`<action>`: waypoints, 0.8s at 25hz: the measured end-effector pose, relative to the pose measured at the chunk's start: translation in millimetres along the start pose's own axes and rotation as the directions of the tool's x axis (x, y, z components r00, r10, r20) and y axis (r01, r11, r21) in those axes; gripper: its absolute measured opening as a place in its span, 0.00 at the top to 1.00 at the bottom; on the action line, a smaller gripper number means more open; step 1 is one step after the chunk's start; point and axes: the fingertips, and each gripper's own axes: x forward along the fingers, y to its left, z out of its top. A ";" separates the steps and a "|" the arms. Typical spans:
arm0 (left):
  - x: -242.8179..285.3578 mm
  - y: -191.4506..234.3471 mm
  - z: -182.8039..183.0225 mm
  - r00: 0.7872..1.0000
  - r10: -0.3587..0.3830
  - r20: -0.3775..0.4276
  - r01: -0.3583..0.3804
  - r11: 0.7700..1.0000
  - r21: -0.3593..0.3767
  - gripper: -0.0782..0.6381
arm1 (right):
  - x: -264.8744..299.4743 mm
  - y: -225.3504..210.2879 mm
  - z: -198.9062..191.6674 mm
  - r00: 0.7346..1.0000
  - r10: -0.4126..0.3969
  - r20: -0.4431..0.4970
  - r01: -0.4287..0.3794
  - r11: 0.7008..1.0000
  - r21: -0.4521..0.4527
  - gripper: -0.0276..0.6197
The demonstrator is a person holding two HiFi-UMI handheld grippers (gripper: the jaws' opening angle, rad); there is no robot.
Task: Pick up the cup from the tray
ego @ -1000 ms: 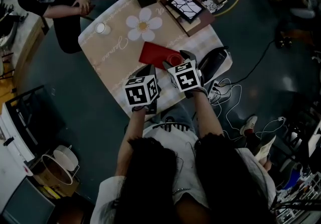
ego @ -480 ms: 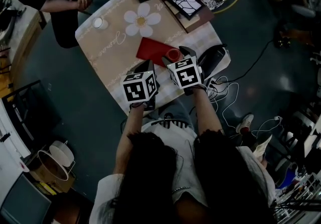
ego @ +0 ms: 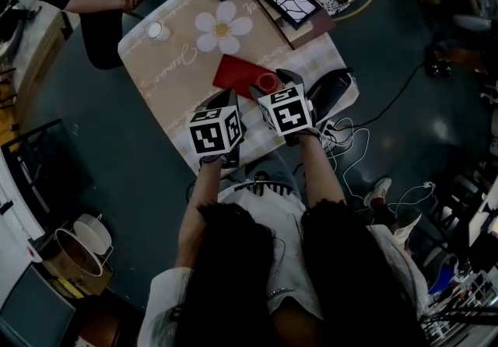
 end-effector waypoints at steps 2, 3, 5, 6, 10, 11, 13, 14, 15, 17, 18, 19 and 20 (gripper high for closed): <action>-1.4 2.3 0.6 1.000 0.002 0.002 -0.002 1.000 -0.003 0.89 | -2.0 4.1 1.5 1.000 0.005 0.001 -0.005 1.000 -0.002 0.45; -1.7 3.4 1.0 1.000 0.003 0.003 -0.003 1.000 -0.005 0.89 | -2.9 6.2 1.8 1.000 0.008 0.000 -0.008 1.000 -0.003 0.45; -1.9 5.7 2.0 1.000 0.003 0.008 -0.003 1.000 -0.009 0.89 | -4.9 10.9 1.5 1.000 0.012 -0.004 -0.012 1.000 -0.011 0.45; -2.2 6.9 2.3 1.000 0.004 0.010 -0.004 1.000 -0.010 0.88 | -6.2 13.9 1.1 1.000 0.015 -0.005 -0.015 1.000 -0.017 0.45; -5.7 11.0 3.0 1.000 0.007 0.018 -0.007 1.000 -0.007 0.89 | -12.7 28.4 -2.8 0.999 0.032 -0.010 -0.032 0.999 -0.028 0.45; -7.1 12.3 2.2 1.000 0.009 0.018 -0.009 1.000 -0.003 0.89 | -13.7 33.2 -5.5 0.999 0.041 -0.017 -0.042 0.999 -0.026 0.45; -9.8 15.5 -1.2 1.000 0.015 0.013 -0.015 1.000 0.004 0.89 | -16.0 42.9 -11.7 0.998 0.060 -0.033 -0.061 0.998 -0.021 0.45; -11.2 17.0 -3.4 1.000 0.017 0.010 -0.018 1.000 0.005 0.89 | -17.1 47.0 -15.0 0.997 0.067 -0.040 -0.068 0.997 -0.021 0.45; -12.6 18.6 -5.8 1.000 0.019 0.009 -0.019 1.000 0.005 0.89 | -17.8 51.0 -18.1 0.996 0.073 -0.045 -0.074 0.997 -0.023 0.45; -15.6 21.8 -10.6 1.000 0.022 0.006 -0.022 1.000 0.000 0.89 | -18.1 58.2 -24.7 0.995 0.083 -0.053 -0.085 0.996 -0.028 0.45; -16.9 23.0 -12.6 1.000 0.022 0.006 -0.022 1.000 -0.004 0.89 | -18.7 61.6 -28.3 0.994 0.087 -0.060 -0.089 0.996 -0.029 0.45; -18.0 24.0 -14.2 1.000 0.022 0.006 -0.022 1.000 -0.006 0.89 | -19.6 64.9 -31.8 0.993 0.091 -0.069 -0.093 0.995 -0.027 0.45; -19.0 24.6 -15.3 1.000 0.021 0.007 -0.021 1.000 -0.007 0.89 | -20.1 68.1 -35.4 0.992 0.096 -0.077 -0.098 0.995 -0.024 0.45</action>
